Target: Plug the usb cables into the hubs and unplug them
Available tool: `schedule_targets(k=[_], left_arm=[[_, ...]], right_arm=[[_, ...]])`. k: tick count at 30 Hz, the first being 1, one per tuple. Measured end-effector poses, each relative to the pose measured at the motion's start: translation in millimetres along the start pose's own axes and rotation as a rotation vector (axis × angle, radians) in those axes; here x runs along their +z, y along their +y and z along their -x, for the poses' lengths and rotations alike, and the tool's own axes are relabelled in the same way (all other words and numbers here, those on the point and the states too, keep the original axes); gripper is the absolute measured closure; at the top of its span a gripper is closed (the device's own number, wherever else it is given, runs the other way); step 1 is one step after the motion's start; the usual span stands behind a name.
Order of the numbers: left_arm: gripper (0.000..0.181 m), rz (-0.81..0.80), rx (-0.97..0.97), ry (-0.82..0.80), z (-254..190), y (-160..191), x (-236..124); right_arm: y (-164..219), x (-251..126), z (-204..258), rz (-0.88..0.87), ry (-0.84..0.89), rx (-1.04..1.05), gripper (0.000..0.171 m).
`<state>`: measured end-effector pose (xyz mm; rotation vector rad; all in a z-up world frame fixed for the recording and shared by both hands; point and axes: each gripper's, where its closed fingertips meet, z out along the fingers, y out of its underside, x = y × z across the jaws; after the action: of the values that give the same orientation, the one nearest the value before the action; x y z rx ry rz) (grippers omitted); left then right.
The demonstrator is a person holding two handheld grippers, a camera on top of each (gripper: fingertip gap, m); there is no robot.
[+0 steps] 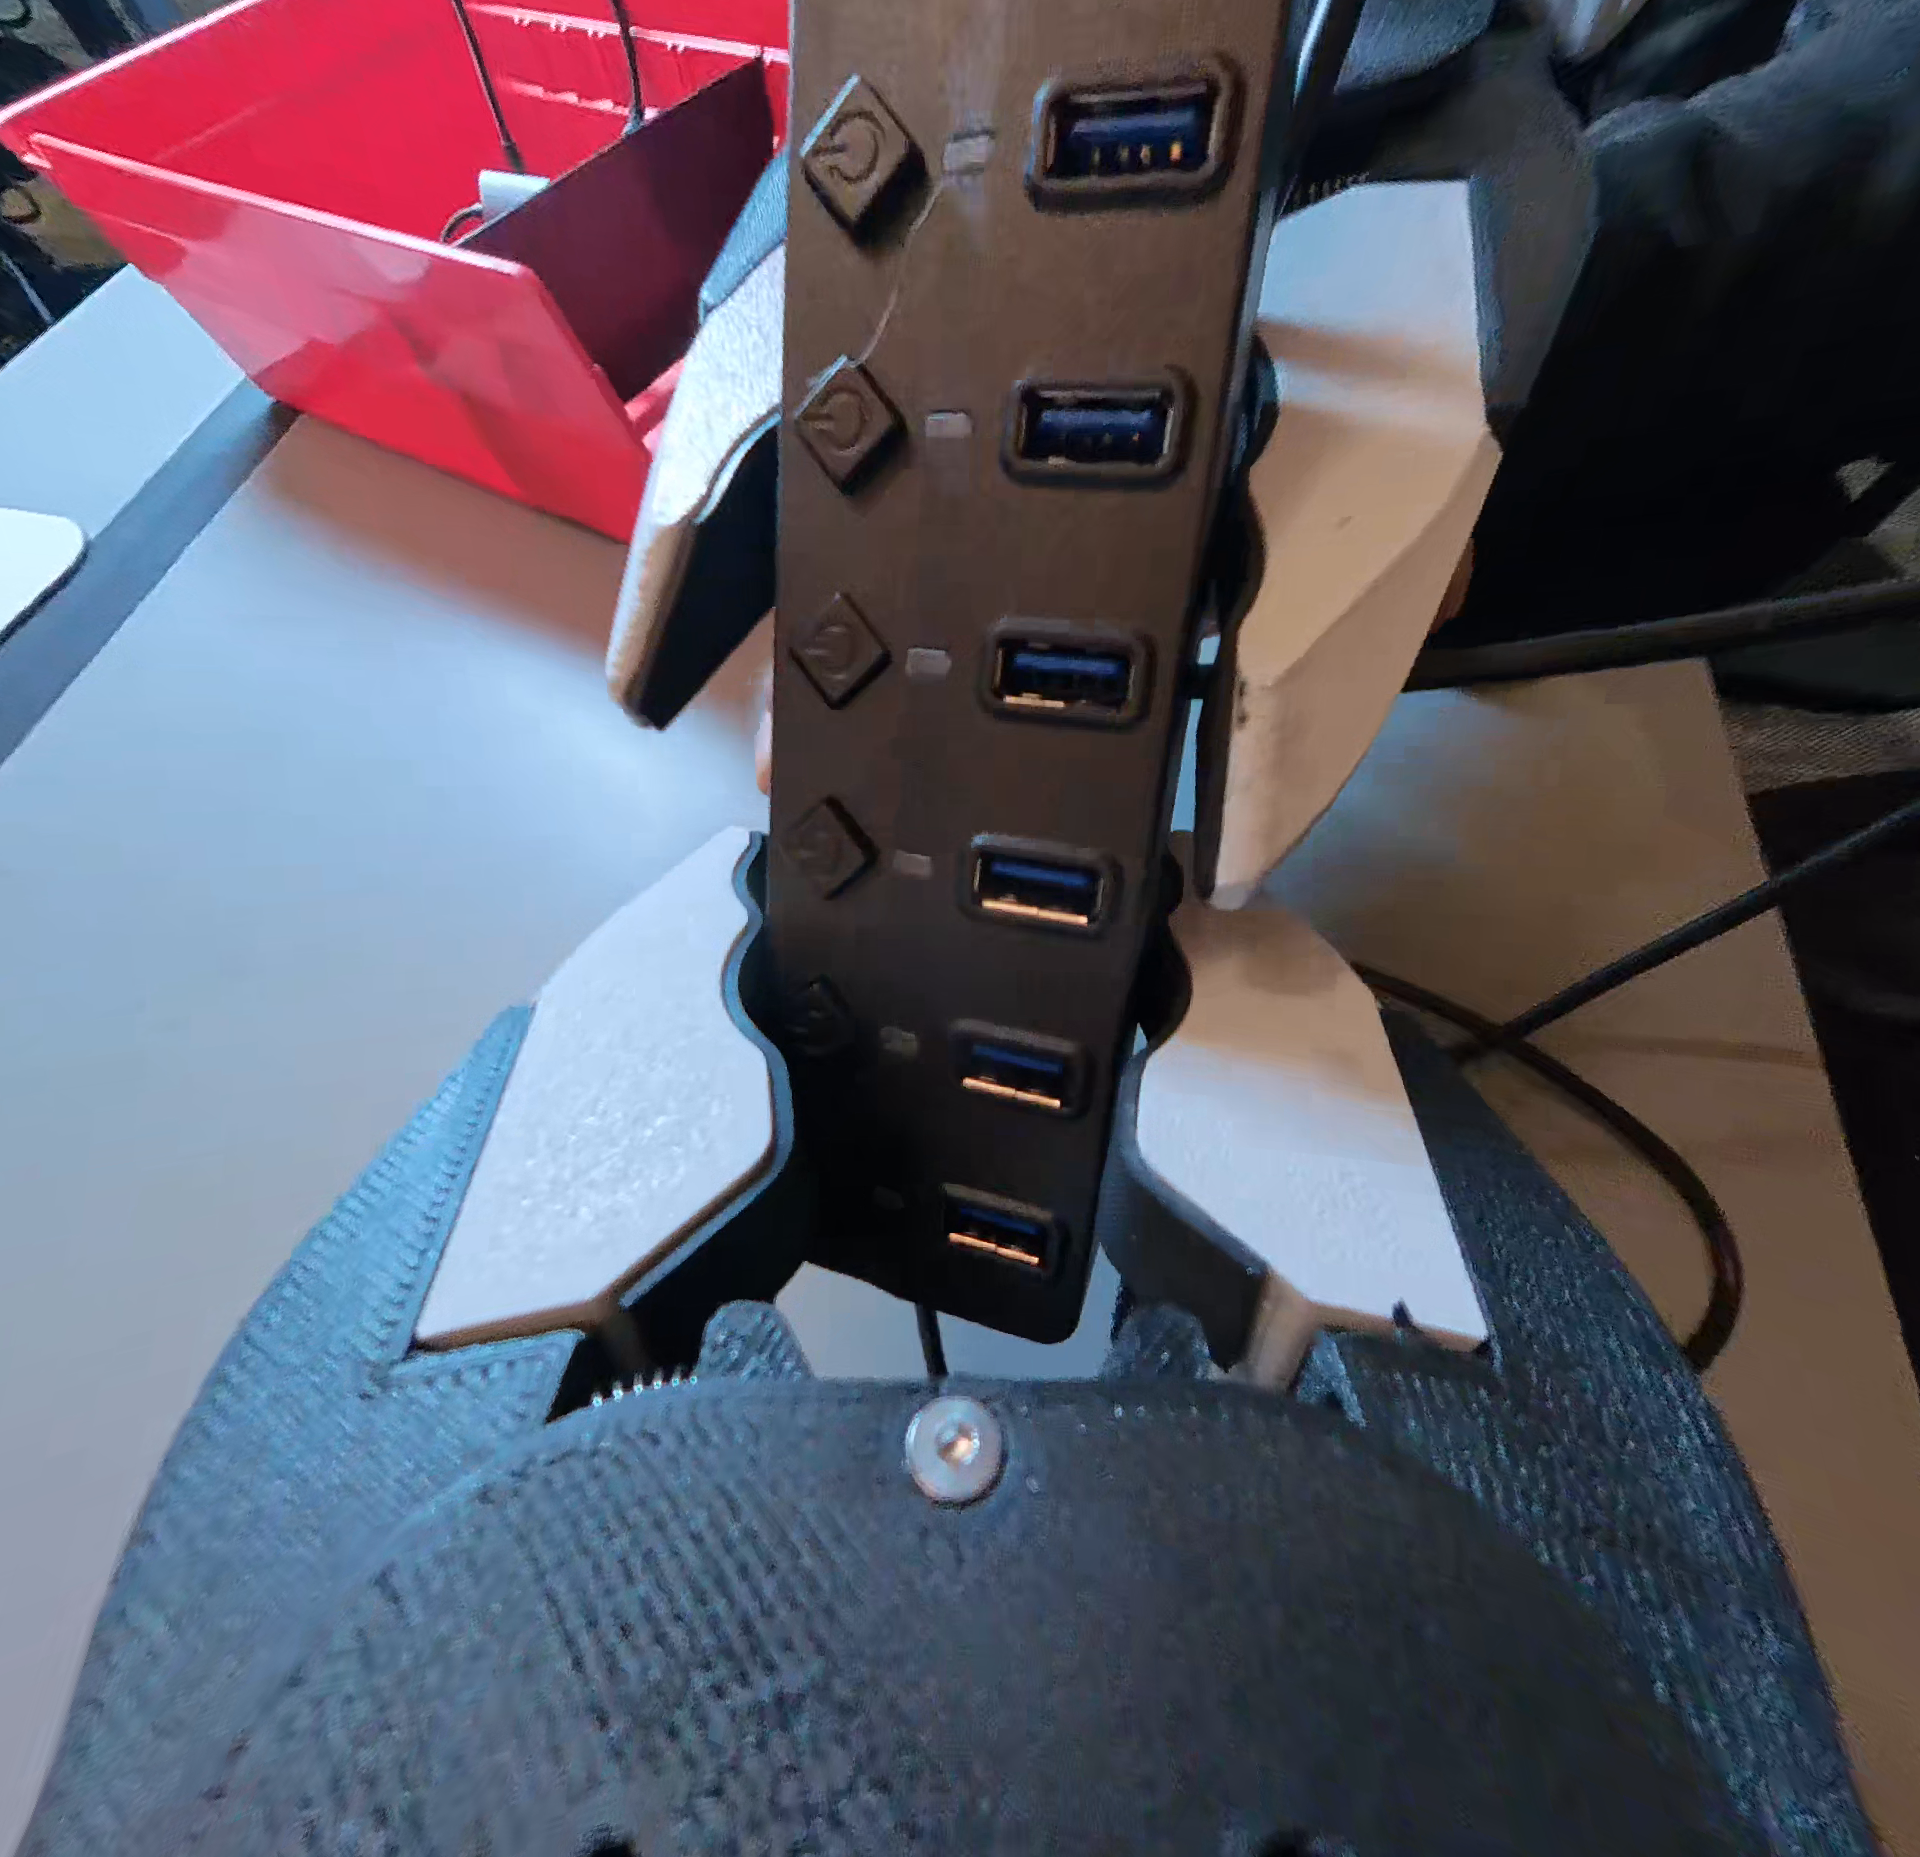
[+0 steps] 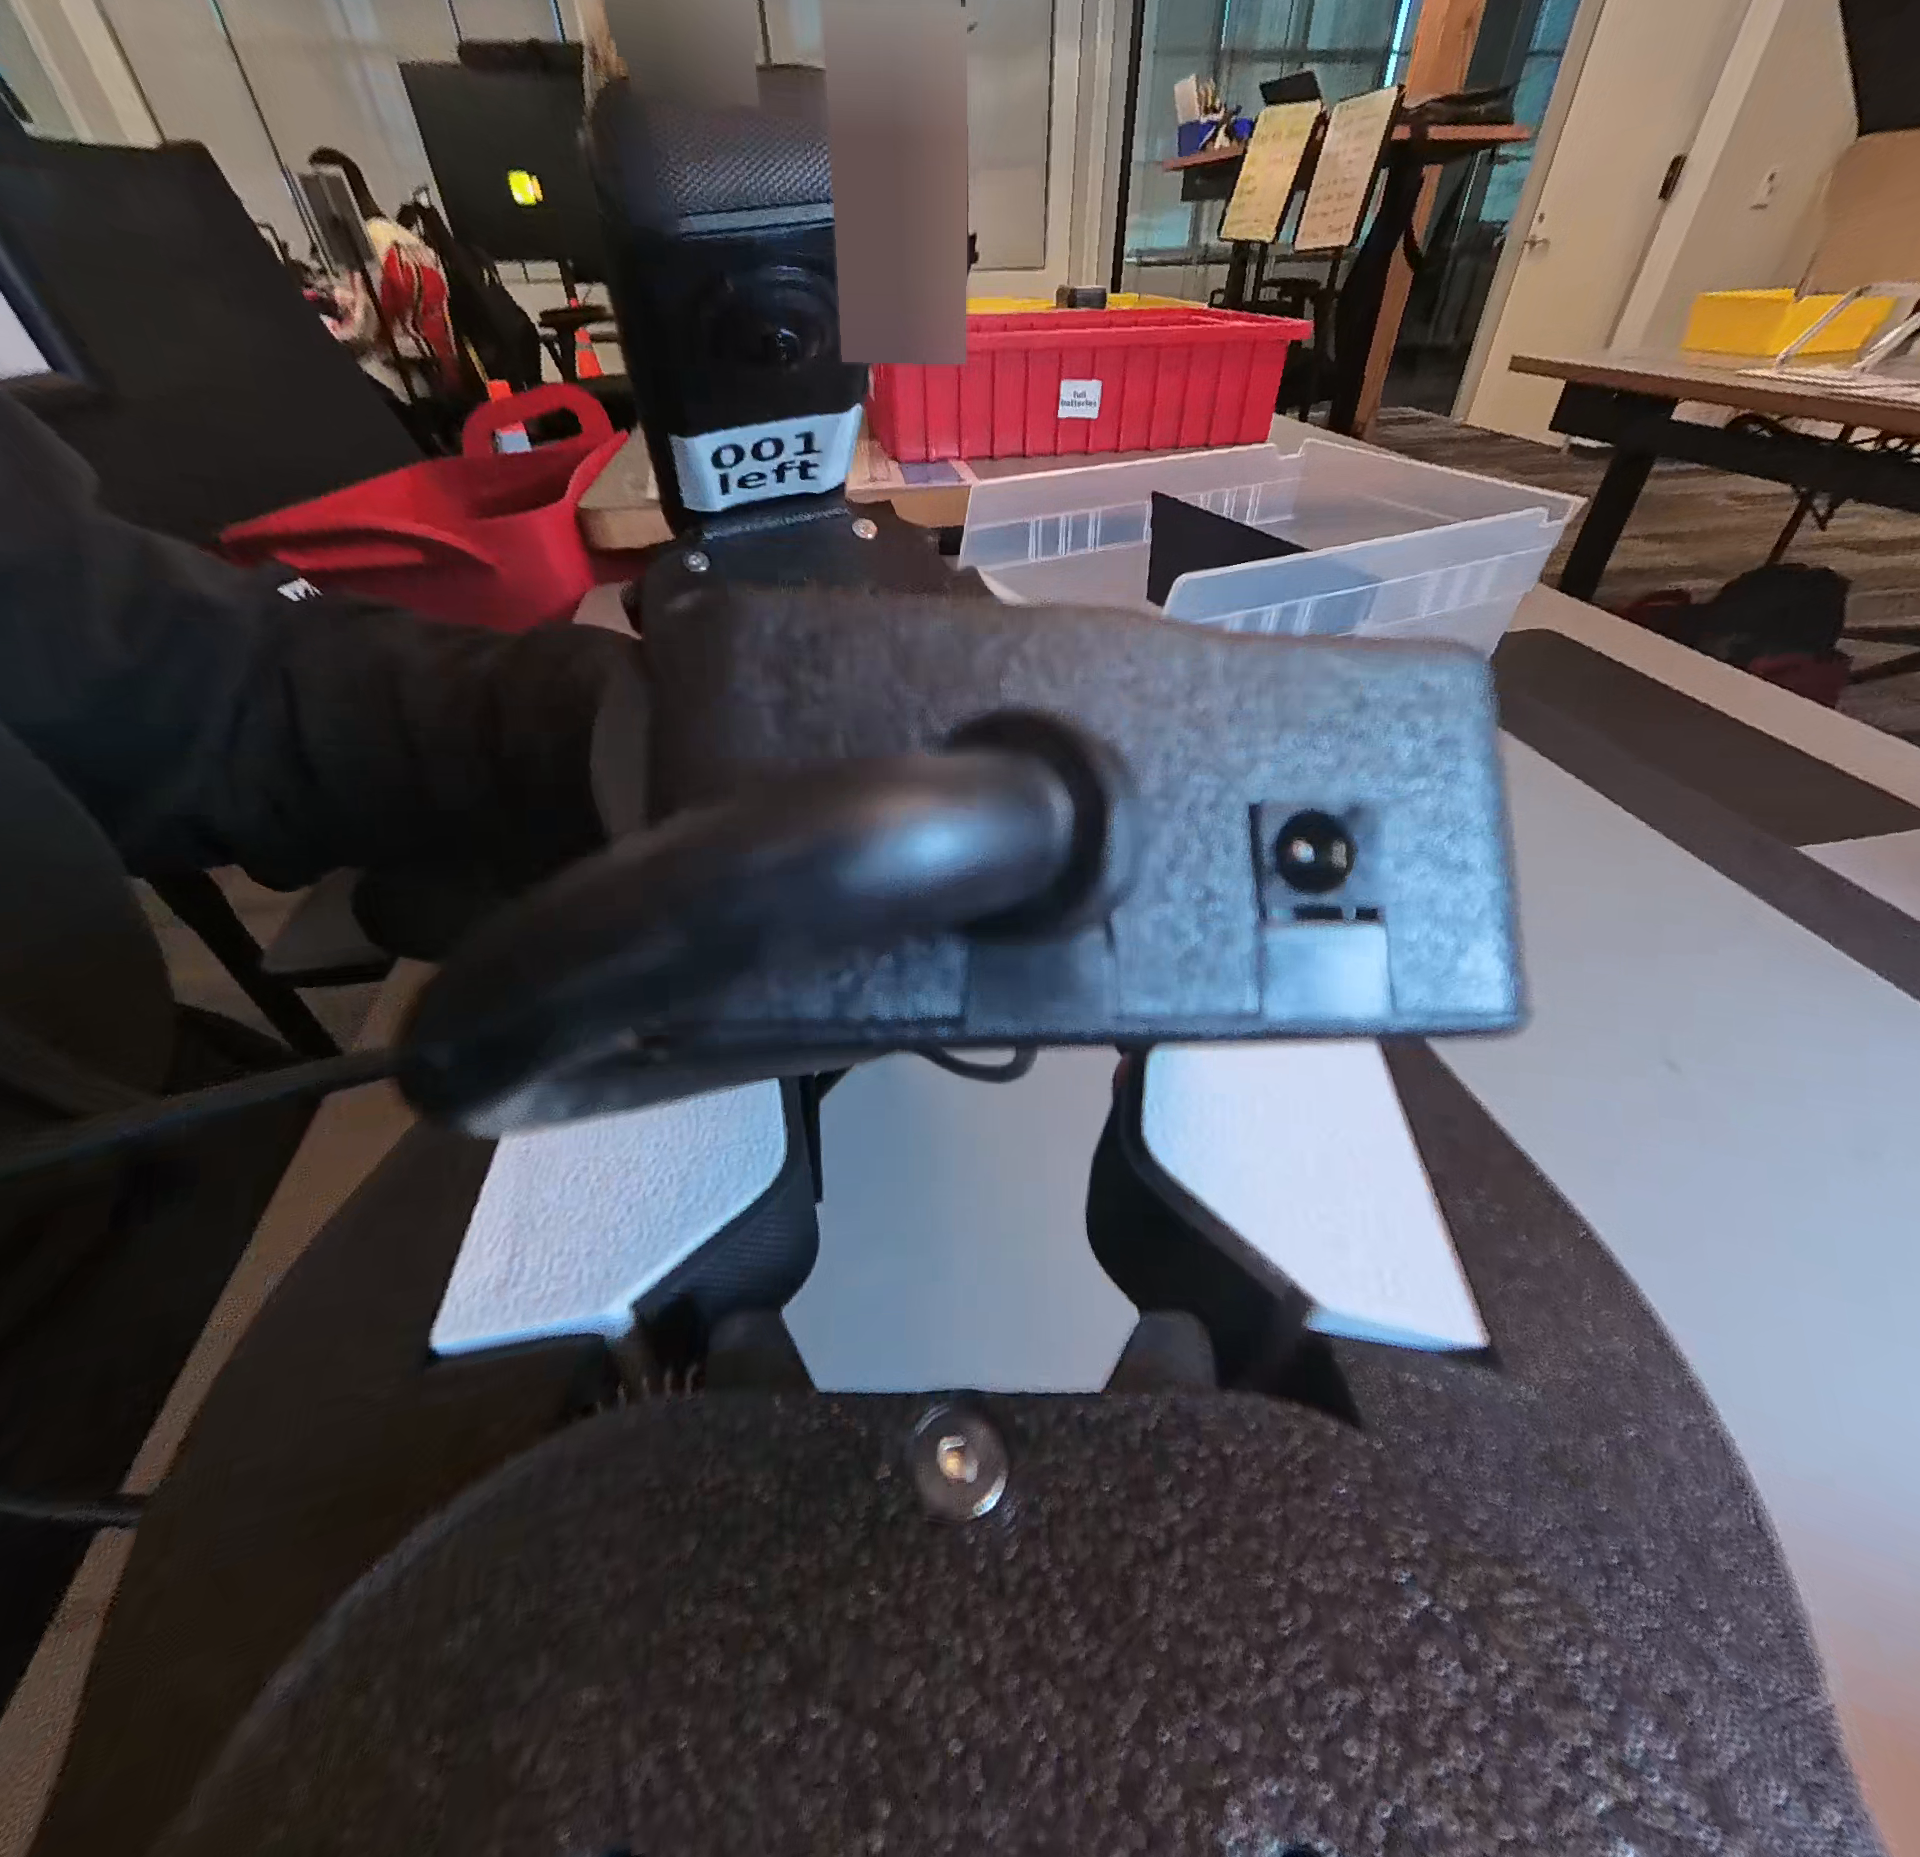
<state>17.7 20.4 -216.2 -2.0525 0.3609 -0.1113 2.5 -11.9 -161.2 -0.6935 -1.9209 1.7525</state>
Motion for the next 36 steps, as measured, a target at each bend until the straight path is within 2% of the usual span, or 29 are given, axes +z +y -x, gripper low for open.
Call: schedule_targets(k=[3,5,10,15,21,26,29,33,36], left_arm=[[0.112,0.052,-0.004,-0.046,5,3,-3],[0.112,0.088,-0.013,-0.086,10,7,-4],[0.112,0.228,0.044,-0.287,27,16,-9],[0.112,0.175,0.019,-0.093,5,14,-6],[0.113,0.232,0.038,-0.092,1,24,-1],[0.112,0.102,0.039,-0.112,4,4,-5],[0.100,0.013,-0.023,-0.057,3,-8,-17],[0.106,-0.188,-0.160,-0.056,27,-31,-56],[0.110,-0.280,-0.220,-0.171,62,-31,-91]], right_arm=[[-6,-1,-6,-0.035,0.053,-0.002,0.104],[-7,-1,-12,-0.028,0.098,0.005,0.093],[-3,0,-28,-0.033,0.224,0.153,0.092],[-14,-1,-15,-0.112,0.152,0.045,0.095],[-7,0,-6,-0.088,0.096,0.019,0.099],[-17,-6,-8,-0.148,0.087,0.068,0.102],[-22,-12,-15,-0.150,0.117,0.050,0.102],[-29,-27,-29,-0.178,0.138,0.090,0.102],[-32,-35,-39,-0.191,0.161,0.103,0.102]])
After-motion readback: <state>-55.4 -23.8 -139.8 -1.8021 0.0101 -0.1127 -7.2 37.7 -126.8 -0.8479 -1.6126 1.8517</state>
